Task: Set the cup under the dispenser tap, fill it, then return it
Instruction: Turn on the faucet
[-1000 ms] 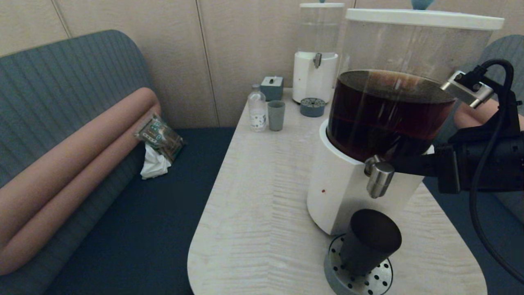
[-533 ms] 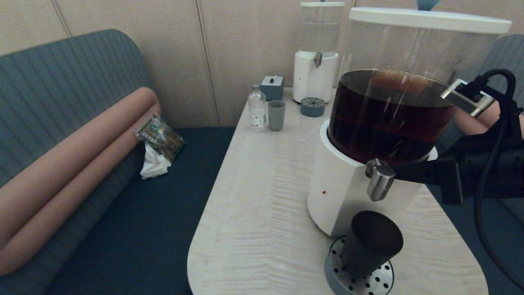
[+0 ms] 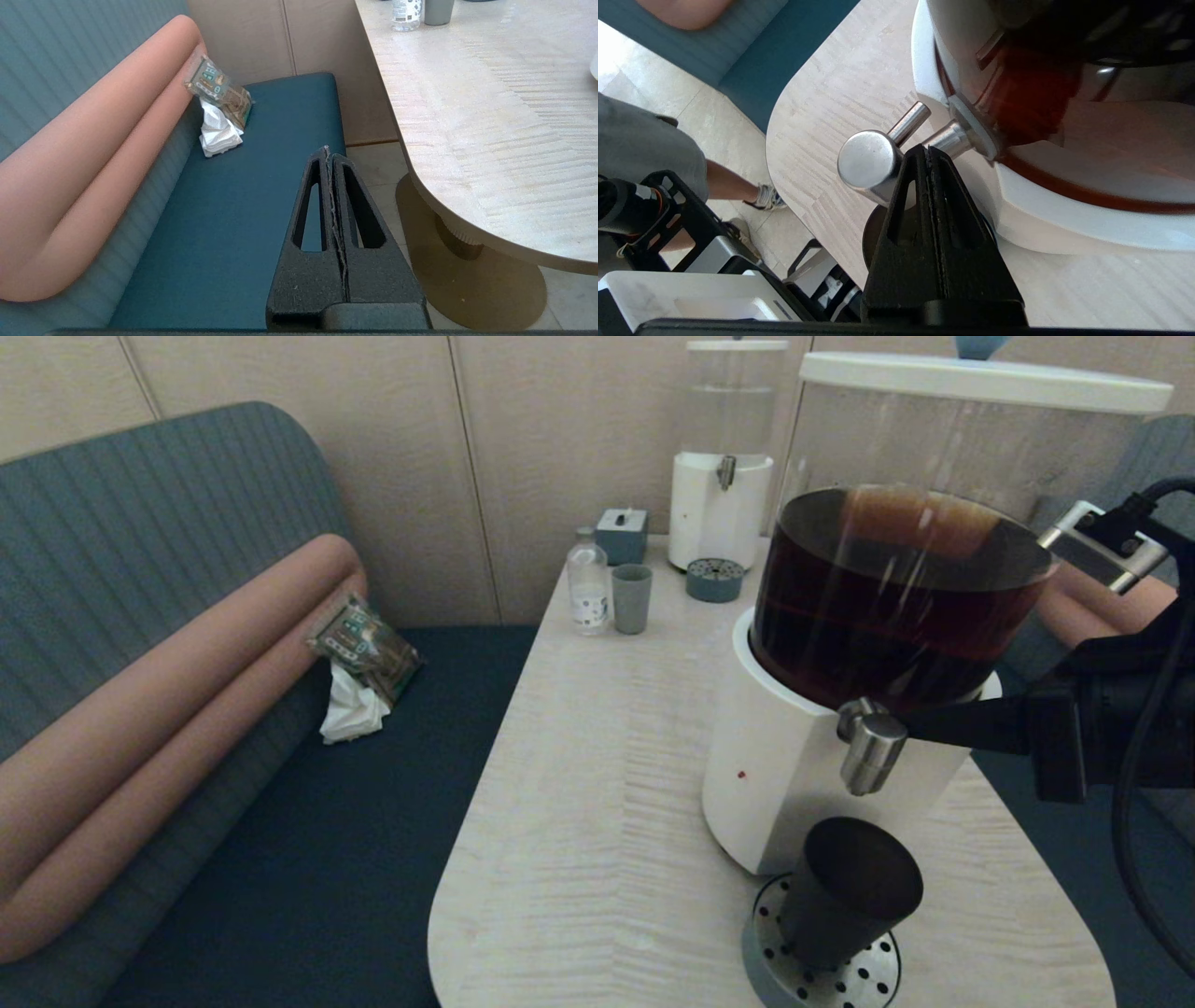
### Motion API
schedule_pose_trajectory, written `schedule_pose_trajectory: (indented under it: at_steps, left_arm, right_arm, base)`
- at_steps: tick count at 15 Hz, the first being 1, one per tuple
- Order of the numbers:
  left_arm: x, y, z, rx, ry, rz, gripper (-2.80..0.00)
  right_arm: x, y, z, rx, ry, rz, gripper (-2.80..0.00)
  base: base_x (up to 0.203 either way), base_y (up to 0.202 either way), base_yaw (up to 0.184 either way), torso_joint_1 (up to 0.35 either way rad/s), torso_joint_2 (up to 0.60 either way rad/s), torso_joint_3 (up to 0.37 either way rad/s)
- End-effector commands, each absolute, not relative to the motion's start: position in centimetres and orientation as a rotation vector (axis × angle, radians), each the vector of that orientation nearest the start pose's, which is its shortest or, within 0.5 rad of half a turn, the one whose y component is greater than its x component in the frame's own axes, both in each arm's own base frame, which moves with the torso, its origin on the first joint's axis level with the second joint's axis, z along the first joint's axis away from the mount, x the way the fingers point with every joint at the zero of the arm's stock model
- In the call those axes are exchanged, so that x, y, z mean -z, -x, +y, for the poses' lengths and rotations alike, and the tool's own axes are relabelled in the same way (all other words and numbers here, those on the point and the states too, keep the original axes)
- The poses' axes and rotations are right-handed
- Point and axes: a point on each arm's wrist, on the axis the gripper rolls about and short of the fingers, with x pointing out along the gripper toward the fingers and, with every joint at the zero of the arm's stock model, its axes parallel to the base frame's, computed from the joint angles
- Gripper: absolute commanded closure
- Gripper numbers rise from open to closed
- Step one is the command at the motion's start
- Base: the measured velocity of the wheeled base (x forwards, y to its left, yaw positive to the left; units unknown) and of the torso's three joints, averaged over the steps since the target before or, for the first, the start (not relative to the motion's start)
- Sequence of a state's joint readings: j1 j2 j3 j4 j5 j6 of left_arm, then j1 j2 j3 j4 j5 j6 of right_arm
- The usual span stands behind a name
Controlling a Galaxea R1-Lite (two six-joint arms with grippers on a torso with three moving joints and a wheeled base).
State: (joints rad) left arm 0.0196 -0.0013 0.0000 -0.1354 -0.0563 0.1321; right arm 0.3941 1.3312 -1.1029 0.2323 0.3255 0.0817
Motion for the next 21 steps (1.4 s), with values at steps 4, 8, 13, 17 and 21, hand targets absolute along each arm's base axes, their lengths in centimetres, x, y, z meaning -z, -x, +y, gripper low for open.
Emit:
schedule_pose_trajectory:
  at_steps: [4,8,13,17,21]
  left_arm:
    - [-7.8,2.0,-0.2,0.030,-0.137,-0.099,0.00]
    - [-7.8,2.0,-0.2,0.030,-0.136,-0.099,0.00]
    - [-7.8,2.0,-0.2,0.030,-0.137,-0.099,0.00]
    - [-7.8,2.0,-0.2,0.030,-0.136,-0.099,0.00]
    - [-7.8,2.0,-0.2,0.030,-0.136,-0.099,0.00]
  right_arm:
    - [-28.4,-18.4,8.2,-0.641,-0.015,0.468,0.00]
    - [-28.0,-18.9,8.3,-0.583,0.015,0.482,0.00]
    - [-27.9,-19.4,8.6,-0.578,0.043,0.474,0.00]
    - [-28.0,-19.8,9.3,-0.602,0.047,0.455,0.00]
    - [-27.9,-20.1,9.8,-0.621,0.051,0.451,0.00]
  base:
    - [0.000,0.000,0.000,0.000,0.00,0.000]
    - [0.000,0.000,0.000,0.000,0.00,0.000]
    - [0.000,0.000,0.000,0.000,0.00,0.000]
    - [0.000,0.000,0.000,0.000,0.00,0.000]
    - [0.000,0.000,0.000,0.000,0.00,0.000]
